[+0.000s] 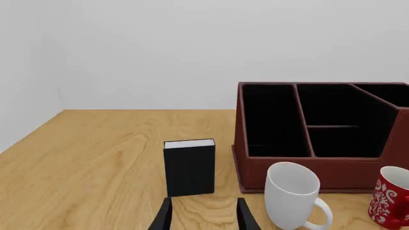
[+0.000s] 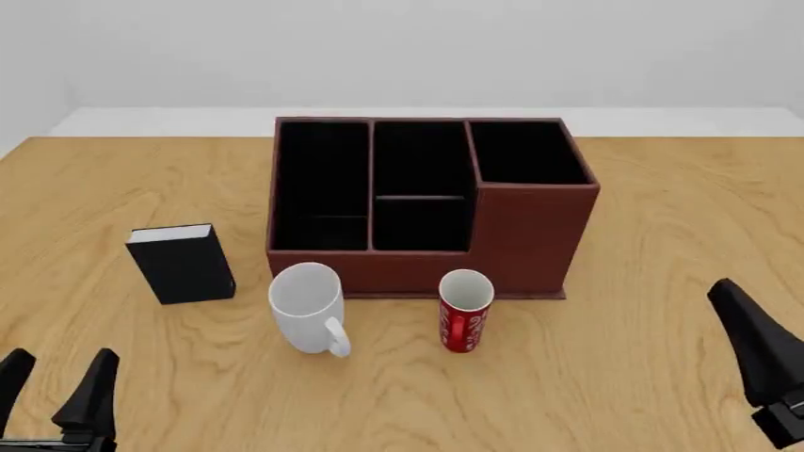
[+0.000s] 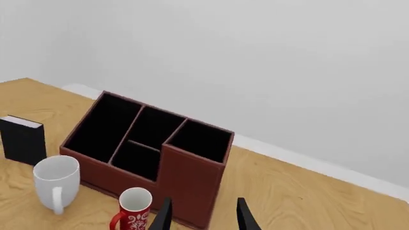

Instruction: Pick up the white mug and place it to the right of the caddy.

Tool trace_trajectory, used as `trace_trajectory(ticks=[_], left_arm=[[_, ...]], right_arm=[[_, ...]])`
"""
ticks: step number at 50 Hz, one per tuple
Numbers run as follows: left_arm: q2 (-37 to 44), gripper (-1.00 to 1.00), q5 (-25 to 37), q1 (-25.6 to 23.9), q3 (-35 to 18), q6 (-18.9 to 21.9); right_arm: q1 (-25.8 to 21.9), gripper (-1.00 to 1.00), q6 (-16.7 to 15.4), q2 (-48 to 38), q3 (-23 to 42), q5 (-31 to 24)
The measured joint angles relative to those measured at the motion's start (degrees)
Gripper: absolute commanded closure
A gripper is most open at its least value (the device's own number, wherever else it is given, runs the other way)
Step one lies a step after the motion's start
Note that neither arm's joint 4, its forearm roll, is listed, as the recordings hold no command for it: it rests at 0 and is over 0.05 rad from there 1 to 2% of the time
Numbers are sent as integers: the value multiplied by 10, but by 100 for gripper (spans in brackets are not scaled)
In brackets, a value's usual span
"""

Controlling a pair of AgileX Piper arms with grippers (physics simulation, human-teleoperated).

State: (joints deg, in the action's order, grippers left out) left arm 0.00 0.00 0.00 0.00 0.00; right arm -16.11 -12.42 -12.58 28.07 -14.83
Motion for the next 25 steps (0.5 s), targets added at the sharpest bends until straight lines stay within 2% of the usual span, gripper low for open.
trace_trajectory(ticks=[12,25], left_arm=[[0,-100,0,0,0,0],[0,-100,0,0,0,0]], right_arm=[[-60,-100,-60,-115,88,-17],[-112,-100,-103,-214,144,-24]])
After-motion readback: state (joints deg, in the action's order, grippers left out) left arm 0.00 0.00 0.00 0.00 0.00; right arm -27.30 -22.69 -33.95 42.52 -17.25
